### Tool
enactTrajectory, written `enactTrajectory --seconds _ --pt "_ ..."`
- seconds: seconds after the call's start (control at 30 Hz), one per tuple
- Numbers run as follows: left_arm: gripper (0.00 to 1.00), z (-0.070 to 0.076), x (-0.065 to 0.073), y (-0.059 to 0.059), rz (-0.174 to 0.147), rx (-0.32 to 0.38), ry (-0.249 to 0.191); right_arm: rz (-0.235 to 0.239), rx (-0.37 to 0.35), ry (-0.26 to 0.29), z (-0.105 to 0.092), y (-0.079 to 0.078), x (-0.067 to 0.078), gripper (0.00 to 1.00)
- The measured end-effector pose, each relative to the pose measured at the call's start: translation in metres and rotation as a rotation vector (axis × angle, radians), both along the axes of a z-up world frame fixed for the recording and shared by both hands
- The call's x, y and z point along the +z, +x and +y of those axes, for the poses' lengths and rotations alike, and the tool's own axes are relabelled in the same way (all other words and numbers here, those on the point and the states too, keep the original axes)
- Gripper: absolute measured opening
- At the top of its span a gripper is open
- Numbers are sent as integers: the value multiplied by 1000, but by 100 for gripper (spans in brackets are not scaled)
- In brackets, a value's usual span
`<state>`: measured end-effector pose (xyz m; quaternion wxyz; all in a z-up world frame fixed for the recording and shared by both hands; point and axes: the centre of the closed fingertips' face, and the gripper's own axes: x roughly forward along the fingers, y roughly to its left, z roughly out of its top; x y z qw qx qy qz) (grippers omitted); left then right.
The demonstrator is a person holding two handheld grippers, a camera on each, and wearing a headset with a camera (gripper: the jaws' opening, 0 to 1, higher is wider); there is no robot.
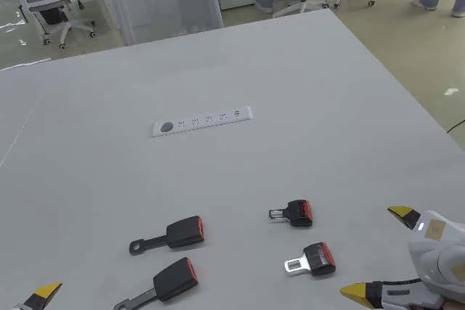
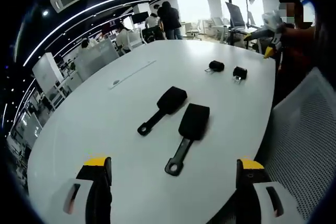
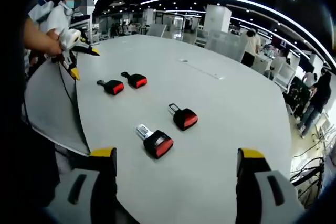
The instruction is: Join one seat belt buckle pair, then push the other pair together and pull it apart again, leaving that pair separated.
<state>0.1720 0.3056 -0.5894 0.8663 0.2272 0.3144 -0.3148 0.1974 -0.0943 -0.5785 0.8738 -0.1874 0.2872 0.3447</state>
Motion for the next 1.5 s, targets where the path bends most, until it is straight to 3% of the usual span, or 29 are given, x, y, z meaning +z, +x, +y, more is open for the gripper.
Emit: enactTrajectory --seconds 0.4,0.7,0.77,0.93,1.5 --pt "100 -2 -3 -14 1 -22 -3 -17 31 -37 2 -12 1 96" --pt "100 8 2 -16 -22 -10 -9 -24 5 -24 -1 -18 1 100" --pt "100 13 0 -18 -21 -6 -6 -45 -20 -32 -5 -15 2 100" --pt "100 19 -4 -26 -10 10 -3 -34 -28 -29 -6 -15 0 100" --pt "100 23 -5 -19 -12 24 -11 -29 5 -36 5 -6 -2 99"
